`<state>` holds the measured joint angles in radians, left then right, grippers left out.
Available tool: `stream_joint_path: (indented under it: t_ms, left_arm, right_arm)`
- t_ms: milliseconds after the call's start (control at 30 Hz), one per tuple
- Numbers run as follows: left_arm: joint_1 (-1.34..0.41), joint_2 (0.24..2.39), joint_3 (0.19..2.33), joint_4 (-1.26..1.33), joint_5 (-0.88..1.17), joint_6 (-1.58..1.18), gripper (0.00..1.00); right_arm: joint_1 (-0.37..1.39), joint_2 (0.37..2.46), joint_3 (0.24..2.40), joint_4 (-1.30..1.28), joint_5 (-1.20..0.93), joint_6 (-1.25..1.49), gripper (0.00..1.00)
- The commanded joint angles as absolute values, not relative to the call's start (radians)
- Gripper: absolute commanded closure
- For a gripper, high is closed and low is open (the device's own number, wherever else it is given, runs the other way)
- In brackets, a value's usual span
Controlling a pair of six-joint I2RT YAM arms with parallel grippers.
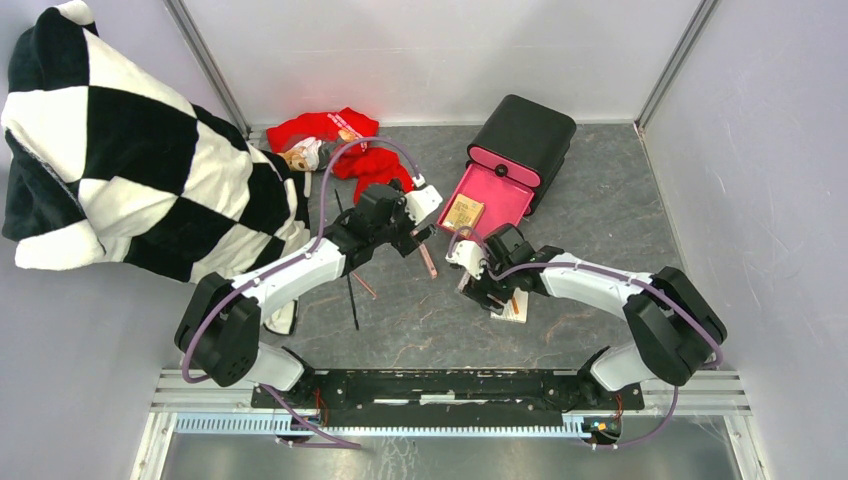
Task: Organize the makeup
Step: Pick up the makeup from the center of the board, then place the makeup in the drawer.
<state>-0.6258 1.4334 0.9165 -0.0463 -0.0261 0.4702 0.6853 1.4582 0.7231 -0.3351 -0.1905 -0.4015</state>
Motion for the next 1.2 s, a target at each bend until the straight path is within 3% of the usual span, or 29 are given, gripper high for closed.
stream_joint_path:
  t_ms: [0,400,633,1167]
  left_arm:
    - [-0.596,1.391,0.919,0.028,-0.035,0.460,0.00]
    - [-0.445,1.332,0.937,0.056,0.013,0.331,0.00]
    - [-0.402,1.311,0.940,0.060,0.051,0.293,0.00]
    - [-0.393,1.282,0.943,0.055,0.076,0.285,0.00]
  right_arm:
    - [0.677,1.440,0.781,-0.338,-0.219,-0.425,0.29]
    - [0.673,1.337,0.880,-0.393,-0.279,-0.455,0.33]
    - [0.652,1.315,0.985,-0.392,-0.131,-0.460,0.34]
    - [0.486,1.585,1.324,-0.483,-0.041,-0.634,0.33]
